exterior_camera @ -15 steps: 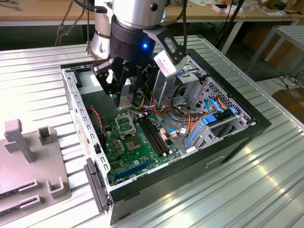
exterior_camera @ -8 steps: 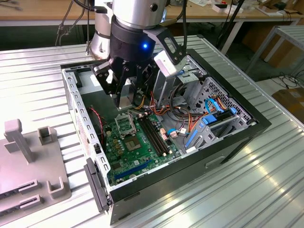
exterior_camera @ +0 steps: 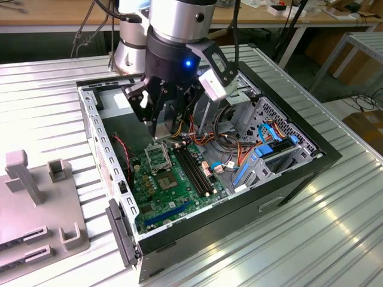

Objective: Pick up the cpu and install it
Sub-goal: 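Place the cpu into insertion slot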

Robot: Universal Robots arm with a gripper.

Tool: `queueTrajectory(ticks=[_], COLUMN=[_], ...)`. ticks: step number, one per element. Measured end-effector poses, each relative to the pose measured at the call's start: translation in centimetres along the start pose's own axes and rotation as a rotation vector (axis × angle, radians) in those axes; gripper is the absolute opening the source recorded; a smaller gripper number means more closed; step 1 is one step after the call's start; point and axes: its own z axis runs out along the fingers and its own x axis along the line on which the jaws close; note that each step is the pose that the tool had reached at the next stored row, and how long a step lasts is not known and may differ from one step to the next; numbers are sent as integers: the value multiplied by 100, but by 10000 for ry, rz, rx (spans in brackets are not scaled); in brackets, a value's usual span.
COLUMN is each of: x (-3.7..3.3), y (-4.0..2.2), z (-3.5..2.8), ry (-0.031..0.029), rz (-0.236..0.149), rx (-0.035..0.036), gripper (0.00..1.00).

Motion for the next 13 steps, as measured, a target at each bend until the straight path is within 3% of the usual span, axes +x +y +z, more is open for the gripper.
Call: queueTrajectory(ticks=[6, 9, 13], x=[-182, -237, -254], y=[-5, -6, -3], z=[131, 203, 307], ry=[0, 1, 3], rz=[31, 47, 97], rx=[-2, -2, -3], gripper=[41, 41, 41])
